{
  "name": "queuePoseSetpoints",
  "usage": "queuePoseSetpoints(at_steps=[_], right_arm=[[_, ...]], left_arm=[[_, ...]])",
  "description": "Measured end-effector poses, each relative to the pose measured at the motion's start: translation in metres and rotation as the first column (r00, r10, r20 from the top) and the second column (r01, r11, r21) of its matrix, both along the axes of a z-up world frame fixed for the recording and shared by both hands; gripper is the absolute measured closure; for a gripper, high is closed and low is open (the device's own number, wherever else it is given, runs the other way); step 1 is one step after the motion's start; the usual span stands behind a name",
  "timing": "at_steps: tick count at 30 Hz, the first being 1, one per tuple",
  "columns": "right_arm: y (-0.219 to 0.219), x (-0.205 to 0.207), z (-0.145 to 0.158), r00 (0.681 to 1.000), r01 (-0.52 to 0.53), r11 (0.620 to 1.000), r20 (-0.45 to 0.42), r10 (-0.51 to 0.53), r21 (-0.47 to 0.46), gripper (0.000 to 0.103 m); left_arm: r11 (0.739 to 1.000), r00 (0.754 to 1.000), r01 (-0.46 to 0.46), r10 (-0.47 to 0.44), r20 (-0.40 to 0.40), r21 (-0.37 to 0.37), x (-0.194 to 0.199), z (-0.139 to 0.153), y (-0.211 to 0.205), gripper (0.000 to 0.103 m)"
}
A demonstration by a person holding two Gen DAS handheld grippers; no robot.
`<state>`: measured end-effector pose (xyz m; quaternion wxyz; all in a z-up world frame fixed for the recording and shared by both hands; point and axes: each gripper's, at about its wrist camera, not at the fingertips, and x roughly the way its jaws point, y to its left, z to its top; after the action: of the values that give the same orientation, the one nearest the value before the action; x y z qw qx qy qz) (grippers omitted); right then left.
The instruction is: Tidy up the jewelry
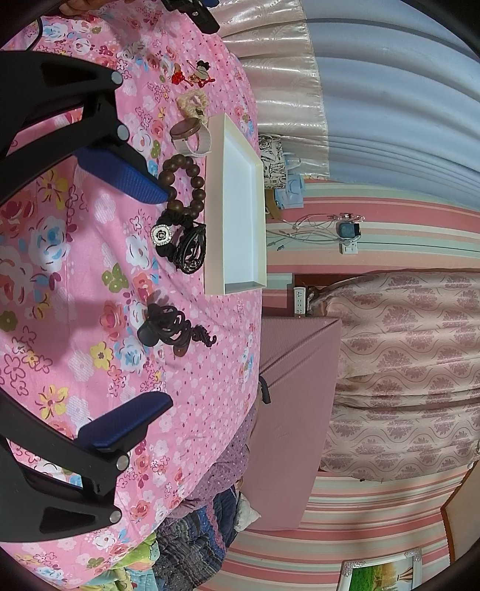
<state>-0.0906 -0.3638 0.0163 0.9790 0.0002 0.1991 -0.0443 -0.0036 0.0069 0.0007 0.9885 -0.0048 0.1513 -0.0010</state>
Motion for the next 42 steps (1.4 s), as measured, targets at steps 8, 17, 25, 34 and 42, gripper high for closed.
queuePoseSetpoints(at_steps=[8,17,25,34,42], right_arm=[[-0.001,0.000,0.000,1.000,0.000,1.000,0.000,0.000,0.000,0.002],[0.000,0.000,-0.001,1.000,-0.001,1.000,-0.001,0.001,0.000,0.002],[-0.001,0.000,0.000,1.000,0.003,1.000,0.005,-0.003,0.003,0.002],[0.000,0.002,-0.001,1.000,-0.028,0.999,0.000,0.028,0.020,0.001],[0.008,0.022,-0.002,0.991,-0.102,0.994,-0.079,0.104,0.034,0.002]], left_arm=[[1.000,1.000,0.000,0.000,0.000,0.001,0.000,0.000,0.000,0.003],[1.000,1.000,0.000,0.000,-0.002,0.002,0.000,-0.001,0.000,0.003],[1.000,1.000,0.000,0.000,-0.003,0.003,0.001,-0.001,0.001,0.003],[1.000,1.000,0.020,-0.020,-0.012,0.012,0.002,-0.002,-0.002,0.003],[1.000,1.000,-0.008,0.008,0.001,-0.017,0.007,0.005,0.011,0.003]])
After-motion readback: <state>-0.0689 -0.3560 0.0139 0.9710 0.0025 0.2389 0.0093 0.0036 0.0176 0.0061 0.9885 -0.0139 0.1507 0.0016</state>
